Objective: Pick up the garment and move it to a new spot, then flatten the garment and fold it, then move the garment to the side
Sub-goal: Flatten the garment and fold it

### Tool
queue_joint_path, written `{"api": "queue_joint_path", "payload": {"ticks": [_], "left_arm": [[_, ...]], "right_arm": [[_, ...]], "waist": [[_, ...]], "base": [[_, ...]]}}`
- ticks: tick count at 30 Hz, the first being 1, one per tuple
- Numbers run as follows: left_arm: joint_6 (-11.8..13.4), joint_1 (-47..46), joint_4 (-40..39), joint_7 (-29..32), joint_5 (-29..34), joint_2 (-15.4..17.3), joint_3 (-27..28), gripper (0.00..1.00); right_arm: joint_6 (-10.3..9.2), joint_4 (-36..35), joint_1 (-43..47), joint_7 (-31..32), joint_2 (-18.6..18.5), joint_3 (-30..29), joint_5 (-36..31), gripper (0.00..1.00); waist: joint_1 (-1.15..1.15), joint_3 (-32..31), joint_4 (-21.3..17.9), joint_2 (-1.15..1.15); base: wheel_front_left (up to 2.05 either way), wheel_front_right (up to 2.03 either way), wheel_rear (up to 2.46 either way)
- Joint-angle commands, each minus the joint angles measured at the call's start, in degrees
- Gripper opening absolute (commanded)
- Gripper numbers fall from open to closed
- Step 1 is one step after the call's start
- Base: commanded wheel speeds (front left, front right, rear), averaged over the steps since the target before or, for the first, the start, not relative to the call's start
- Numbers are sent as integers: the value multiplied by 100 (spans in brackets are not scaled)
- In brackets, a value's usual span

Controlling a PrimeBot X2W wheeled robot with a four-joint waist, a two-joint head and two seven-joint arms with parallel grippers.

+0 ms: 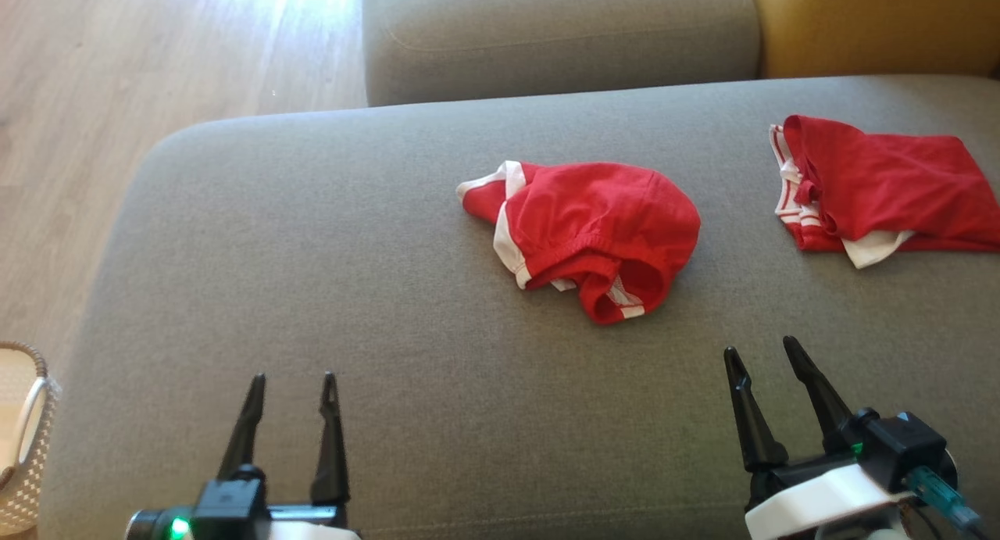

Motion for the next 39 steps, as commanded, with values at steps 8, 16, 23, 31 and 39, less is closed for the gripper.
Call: {"api": "queue_joint_path", "payload": {"ticks": [8,16,23,31,39], "left_arm": [[-472,-701,515,-34,343,55,-471,100],[-1377,-2528,1663,-34,1008,146,-1716,100],[-1661,-3876,2832,-34,1342,79,-2454,100],[-1700,-5011,4105,-19,1272,-4,-2856,100],[-1424,-5566,4833,-29,1330,56,-2824,69]], "right_arm": [[-2,-339,-441,-13,-20,178,329,100],[-2,-638,-921,-13,-20,81,476,100],[-2,-730,-1200,-13,-20,-5,564,100],[-2,-819,-1436,-13,-20,-130,665,100],[-2,-873,-1537,-13,-20,-150,729,100]], "waist": [[0,334,-412,0],[0,1221,-912,0],[0,1745,-1316,0],[0,2127,-1700,0],[0,2303,-1821,0]], "base": [[0,0,0],[0,0,0],[0,0,0],[0,0,0],[0,0,0]]}}
